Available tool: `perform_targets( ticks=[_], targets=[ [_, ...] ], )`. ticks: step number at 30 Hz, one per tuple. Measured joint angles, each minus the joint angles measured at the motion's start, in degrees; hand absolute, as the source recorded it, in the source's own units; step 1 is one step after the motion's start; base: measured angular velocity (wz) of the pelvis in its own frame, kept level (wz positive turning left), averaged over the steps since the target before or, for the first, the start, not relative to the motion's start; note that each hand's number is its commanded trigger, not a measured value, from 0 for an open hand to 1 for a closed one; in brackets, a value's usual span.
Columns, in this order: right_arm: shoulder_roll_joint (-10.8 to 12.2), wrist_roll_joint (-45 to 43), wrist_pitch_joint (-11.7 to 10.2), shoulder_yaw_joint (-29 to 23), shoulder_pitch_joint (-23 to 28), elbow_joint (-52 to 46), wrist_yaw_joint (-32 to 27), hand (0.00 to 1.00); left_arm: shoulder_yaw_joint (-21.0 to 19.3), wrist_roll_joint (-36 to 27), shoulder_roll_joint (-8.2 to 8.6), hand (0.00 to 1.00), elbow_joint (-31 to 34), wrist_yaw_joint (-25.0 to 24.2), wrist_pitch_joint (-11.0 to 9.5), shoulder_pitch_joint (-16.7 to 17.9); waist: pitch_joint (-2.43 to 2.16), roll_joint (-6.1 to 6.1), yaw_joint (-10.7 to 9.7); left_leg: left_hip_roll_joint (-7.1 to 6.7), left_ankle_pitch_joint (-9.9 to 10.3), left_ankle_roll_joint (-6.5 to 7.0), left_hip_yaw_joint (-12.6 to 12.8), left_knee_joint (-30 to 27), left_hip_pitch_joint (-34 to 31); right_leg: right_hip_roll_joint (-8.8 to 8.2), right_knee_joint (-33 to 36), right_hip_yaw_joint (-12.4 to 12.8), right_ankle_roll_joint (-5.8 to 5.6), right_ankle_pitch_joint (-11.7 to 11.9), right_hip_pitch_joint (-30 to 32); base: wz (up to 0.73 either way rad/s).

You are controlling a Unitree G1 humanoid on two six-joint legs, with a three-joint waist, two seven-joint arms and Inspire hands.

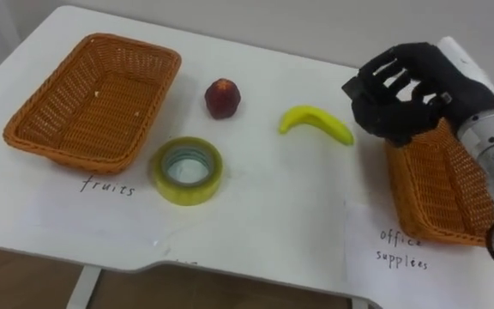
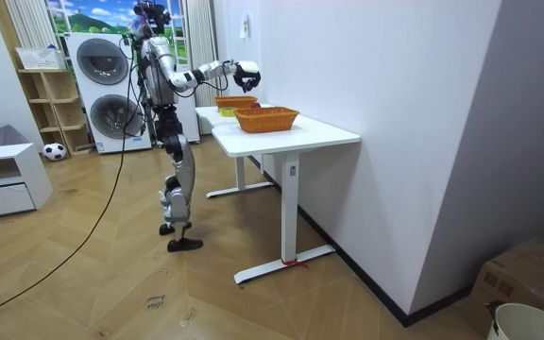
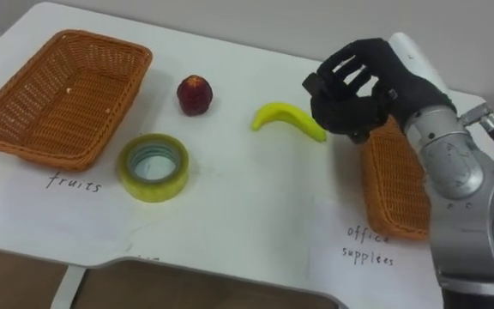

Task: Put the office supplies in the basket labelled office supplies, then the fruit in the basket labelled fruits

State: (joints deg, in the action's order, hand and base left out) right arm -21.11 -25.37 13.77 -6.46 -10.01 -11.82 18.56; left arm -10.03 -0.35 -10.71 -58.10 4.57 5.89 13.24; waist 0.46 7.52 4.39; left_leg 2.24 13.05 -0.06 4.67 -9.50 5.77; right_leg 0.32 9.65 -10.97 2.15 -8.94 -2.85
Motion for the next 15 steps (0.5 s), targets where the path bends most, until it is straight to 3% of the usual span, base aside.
perform_targets(
  ticks=[5, 13, 15],
  targets=[
    [0.0, 0.5, -0.1, -1.9, 0.0, 0.8, -1.3, 1.0, -0.2, 0.0, 0.01, 0.0, 0.0, 0.4, 0.0, 0.2, 0.18, -0.26, -1.5, -0.01, 0.0, 0.0, 0.0, 0.0, -0.1, 0.0, 0.1, -0.1, 0.0, 0.0, 0.0, 0.0],
    [0.0, 0.6, -0.4, -4.5, 0.3, 2.9, -5.7, 1.0, -1.2, 1.1, 0.04, 0.0, 0.0, 0.4, 0.0, 1.4, -0.3, 0.41, -2.9, 0.01, 0.0, 0.0, 0.8, -0.1, 0.3, 0.09, 0.1, 0.7, 0.0, 0.0, -0.1, -0.04],
    [-0.2, 0.8, -1.3, -4.9, 0.4, 4.4, -6.3, 1.0, -1.8, 2.1, 0.12, 0.0, 0.0, 0.4, 0.0, 1.3, -0.39, 0.53, -3.3, 0.04, 0.0, 0.0, 1.2, 0.0, 0.4, 0.13, 0.1, 0.9, 0.0, 0.0, 0.0, -0.06]
  ],
)
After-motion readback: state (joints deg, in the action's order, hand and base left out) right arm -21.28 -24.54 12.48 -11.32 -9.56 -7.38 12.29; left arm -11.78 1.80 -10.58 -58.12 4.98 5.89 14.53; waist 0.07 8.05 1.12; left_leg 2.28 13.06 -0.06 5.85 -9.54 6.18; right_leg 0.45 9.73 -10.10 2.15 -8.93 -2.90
